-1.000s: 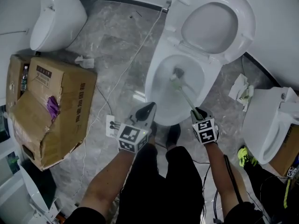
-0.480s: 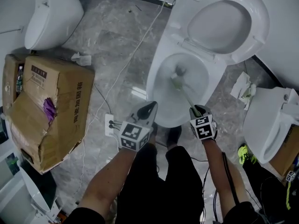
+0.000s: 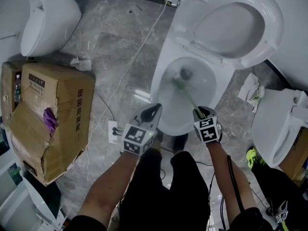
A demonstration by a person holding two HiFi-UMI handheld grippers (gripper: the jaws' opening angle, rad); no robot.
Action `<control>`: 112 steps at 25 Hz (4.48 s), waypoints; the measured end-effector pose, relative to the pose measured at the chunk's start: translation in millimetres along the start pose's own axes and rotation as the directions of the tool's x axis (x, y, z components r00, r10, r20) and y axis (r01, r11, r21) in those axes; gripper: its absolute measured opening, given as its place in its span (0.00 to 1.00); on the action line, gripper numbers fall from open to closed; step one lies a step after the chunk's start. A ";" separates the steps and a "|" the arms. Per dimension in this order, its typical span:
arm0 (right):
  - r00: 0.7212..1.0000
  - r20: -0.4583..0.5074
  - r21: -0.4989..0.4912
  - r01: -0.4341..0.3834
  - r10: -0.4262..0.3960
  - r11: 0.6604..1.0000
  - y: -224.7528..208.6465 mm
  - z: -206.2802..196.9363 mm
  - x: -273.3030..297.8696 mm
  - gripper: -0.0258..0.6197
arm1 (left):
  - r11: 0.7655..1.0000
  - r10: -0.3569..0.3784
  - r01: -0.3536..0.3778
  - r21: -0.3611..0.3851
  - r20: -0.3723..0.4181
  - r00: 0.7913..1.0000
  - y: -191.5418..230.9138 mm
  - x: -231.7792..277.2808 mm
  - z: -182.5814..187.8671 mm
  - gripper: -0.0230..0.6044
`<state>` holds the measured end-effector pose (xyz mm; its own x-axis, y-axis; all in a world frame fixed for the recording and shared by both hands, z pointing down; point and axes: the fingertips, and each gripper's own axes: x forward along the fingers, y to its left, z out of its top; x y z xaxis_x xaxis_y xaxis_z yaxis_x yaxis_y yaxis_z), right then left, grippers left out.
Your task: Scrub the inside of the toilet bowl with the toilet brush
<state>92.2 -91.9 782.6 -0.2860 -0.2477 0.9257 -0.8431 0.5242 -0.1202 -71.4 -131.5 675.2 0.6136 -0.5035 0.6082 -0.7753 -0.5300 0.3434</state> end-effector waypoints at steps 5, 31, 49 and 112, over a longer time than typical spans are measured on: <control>1.000 0.006 0.014 0.013 -0.014 1.000 -10.1 9.2 5.6 0.18 | 1.000 -0.008 0.008 0.013 -0.009 1.000 4.3 8.4 2.9 0.05; 0.992 -0.016 0.046 0.127 -0.127 0.991 -71.8 9.5 3.2 0.18 | 0.999 -0.022 0.022 0.027 -0.001 1.000 -24.2 19.5 6.7 0.05; 0.997 -0.040 0.054 0.075 -0.073 0.996 -40.4 -30.0 -8.5 0.18 | 1.000 0.001 -0.001 -0.002 0.012 1.000 -46.1 -1.1 -8.9 0.05; 0.999 -0.030 0.156 0.019 -0.014 0.988 -12.6 -16.1 -12.3 0.18 | 1.000 -0.019 0.019 0.007 -0.011 1.000 -38.7 -12.9 -16.7 0.05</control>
<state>113.7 -82.3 778.5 -0.2603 -0.2303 0.9377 -0.9088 0.3863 -0.1574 -51.8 -93.1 666.1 0.6266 -0.4856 0.6096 -0.7624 -0.5441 0.3503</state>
